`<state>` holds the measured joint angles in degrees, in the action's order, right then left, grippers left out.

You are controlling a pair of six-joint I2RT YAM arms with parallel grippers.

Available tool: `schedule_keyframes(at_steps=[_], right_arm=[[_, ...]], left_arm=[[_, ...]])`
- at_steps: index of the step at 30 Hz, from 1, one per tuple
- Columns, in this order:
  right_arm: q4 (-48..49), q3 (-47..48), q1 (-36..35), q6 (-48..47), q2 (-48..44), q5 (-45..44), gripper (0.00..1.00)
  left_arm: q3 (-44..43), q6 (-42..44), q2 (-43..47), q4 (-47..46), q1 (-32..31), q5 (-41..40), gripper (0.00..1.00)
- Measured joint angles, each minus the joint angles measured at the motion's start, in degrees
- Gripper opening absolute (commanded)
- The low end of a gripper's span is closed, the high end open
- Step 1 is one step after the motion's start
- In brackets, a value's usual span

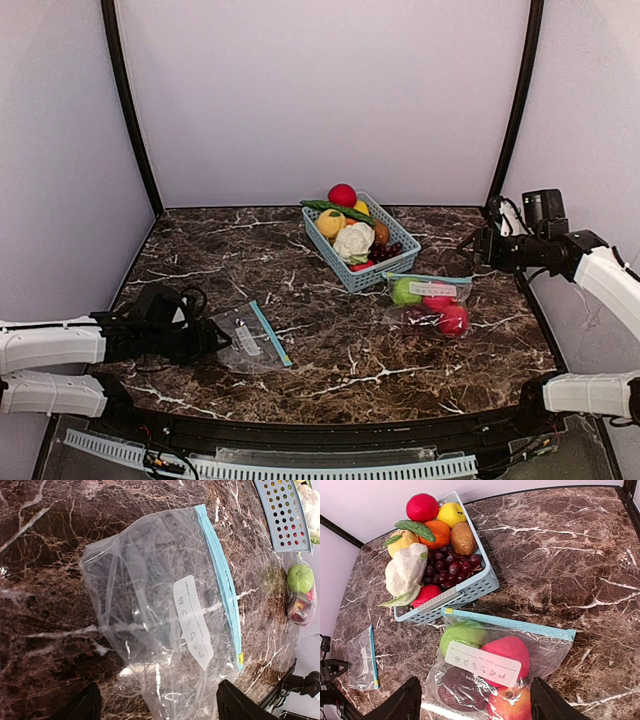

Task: Place the food in the zip-top bag and seal the zipper
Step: Pick up the zipper food storage bag at the center of the board.

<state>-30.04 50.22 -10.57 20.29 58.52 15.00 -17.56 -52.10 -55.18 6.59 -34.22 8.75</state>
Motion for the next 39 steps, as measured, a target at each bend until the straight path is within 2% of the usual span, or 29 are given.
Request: schedule_keyframes(at_steps=[4, 6, 8, 11, 14, 16, 23, 28, 33, 39], right_arm=[[0.0, 0.0, -0.2, 0.7, -0.5, 2.4, 0.72], [0.1, 0.0, -0.2, 1.3, -0.8, 4.2, 0.72], [0.3, 0.0, -0.2, 1.7, -1.1, 6.1, 0.72], [0.7, -0.1, -0.2, 2.6, -1.3, 8.5, 0.72], [1.0, -0.3, -0.3, 3.0, -1.8, 9.8, 0.72], [1.1, -0.3, -0.4, 3.2, -2.0, 10.5, 0.72], [2.8, -1.9, -2.9, 4.5, -3.4, 13.0, 0.74], [7.0, -4.3, -6.1, 6.4, -5.6, 15.8, 0.76], [14.6, -7.9, -9.7, 9.4, -8.3, 19.4, 0.72], [23.7, -11.6, -16.6, 11.9, -9.6, 21.2, 0.63]], left_arm=[[0.1, -0.6, -2.2, -3.2, 0.0, 0.8, 0.72], [0.5, -0.8, -3.3, -5.3, 0.0, 1.2, 0.65], [1.0, -1.0, -4.5, -7.2, 0.0, 1.5, 0.51], [1.2, -1.3, -6.5, -9.6, 0.0, 2.1, 0.37], [1.2, -1.6, -7.5, -11.5, 0.0, 2.3, 0.13], [1.2, -1.9, -7.7, -12.5, 0.0, 2.5, 0.04], [1.2, 1.1, -4.6, -15.2, 0.0, 3.6, 0.01], [-1.2, 7.0, -0.7, -17.9, 0.0, 8.5, 0.01], [-7.0, 12.5, 0.7, -21.3, 0.0, 15.7, 0.01], [-11.1, 13.8, 0.0, -27.6, 0.0, 25.0, 0.01]])
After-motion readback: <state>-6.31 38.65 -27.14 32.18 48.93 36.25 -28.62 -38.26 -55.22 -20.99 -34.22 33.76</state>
